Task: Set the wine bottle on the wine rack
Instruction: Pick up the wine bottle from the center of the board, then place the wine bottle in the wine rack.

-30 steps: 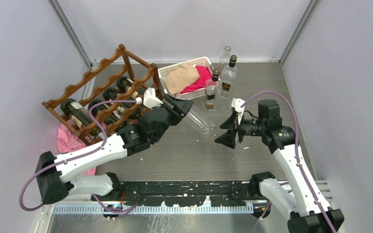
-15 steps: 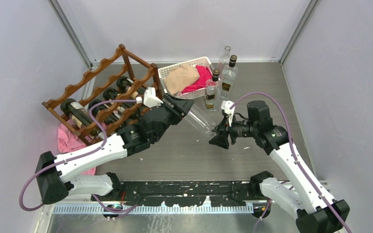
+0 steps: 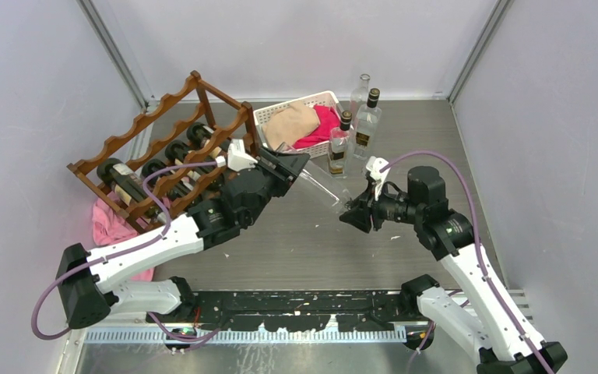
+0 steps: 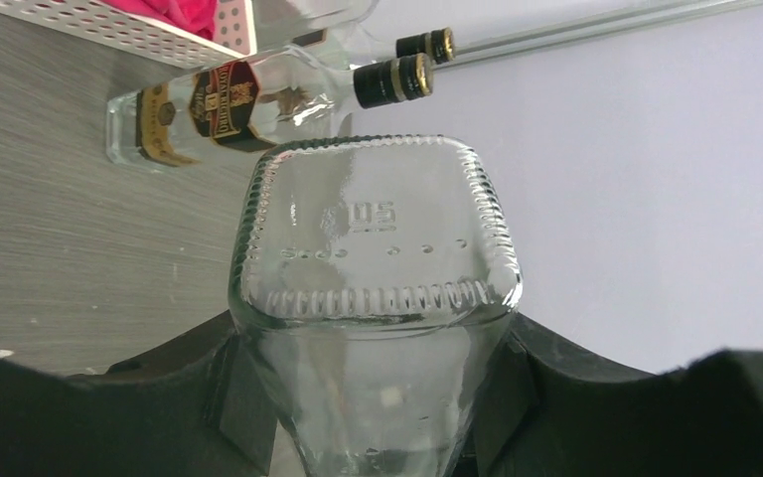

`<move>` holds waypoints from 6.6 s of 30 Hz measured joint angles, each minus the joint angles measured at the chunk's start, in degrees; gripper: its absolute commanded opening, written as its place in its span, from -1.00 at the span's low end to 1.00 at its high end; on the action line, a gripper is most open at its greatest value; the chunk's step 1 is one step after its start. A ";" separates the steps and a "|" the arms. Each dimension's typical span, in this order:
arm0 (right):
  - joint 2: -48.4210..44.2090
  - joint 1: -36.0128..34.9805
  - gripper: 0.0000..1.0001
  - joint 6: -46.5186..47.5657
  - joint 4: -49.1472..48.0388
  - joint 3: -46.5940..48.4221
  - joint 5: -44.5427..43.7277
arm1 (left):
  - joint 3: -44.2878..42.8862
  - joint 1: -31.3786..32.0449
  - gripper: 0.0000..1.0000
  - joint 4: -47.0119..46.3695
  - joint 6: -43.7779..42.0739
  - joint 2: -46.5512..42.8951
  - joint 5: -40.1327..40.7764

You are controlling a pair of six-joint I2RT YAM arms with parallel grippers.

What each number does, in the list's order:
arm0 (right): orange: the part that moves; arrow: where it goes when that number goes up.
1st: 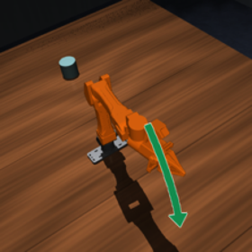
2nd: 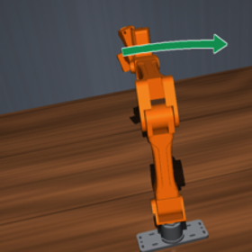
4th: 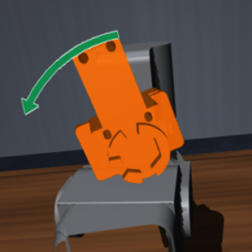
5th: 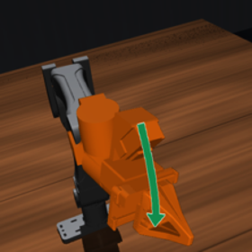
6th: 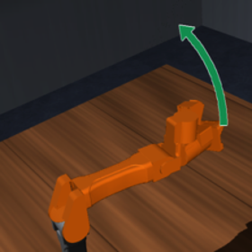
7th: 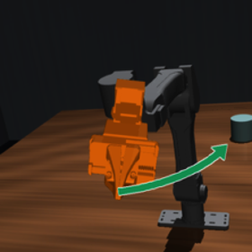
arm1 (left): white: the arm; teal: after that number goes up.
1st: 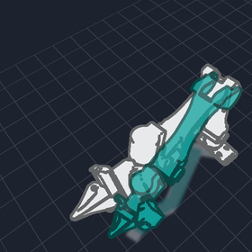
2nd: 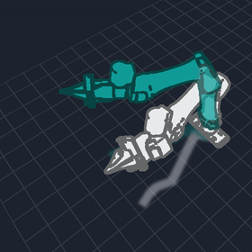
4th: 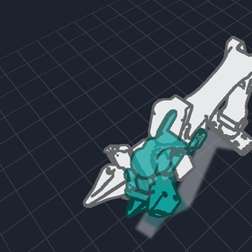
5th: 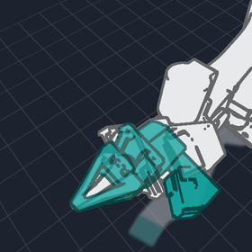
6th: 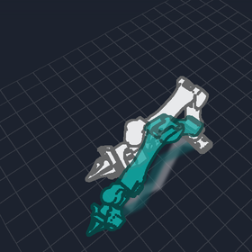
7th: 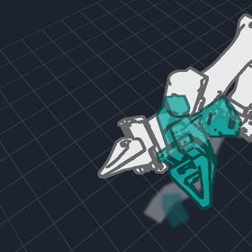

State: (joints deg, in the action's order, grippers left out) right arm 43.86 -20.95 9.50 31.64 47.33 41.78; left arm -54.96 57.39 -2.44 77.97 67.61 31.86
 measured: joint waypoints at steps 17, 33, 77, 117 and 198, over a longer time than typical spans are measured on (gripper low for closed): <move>-2.16 -0.09 -0.98 -8.66 -7.78 0.00 -2.62 | 0.04 -0.55 0.77 4.57 2.64 -0.48 0.26; 0.72 0.13 -0.77 -6.49 -6.32 -1.55 -1.95 | 0.04 -0.83 -1.00 2.19 1.79 -0.33 1.01; 5.11 0.07 0.64 -5.99 -9.62 -2.51 -0.79 | 0.98 -2.29 -1.00 1.38 1.27 1.88 -2.14; 6.32 5.03 -0.98 -34.23 -20.98 -8.35 12.35 | 3.19 -6.23 0.15 -4.11 1.11 1.03 -6.80; -1.25 5.97 -0.98 -63.82 -49.44 -19.93 11.02 | -39.04 -6.34 0.92 63.69 -41.55 -8.94 -7.61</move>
State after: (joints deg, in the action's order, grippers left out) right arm 42.61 -14.98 -54.33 -17.80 27.40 52.80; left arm -94.00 51.05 61.25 36.42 58.67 24.25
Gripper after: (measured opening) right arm 0.414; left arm 0.957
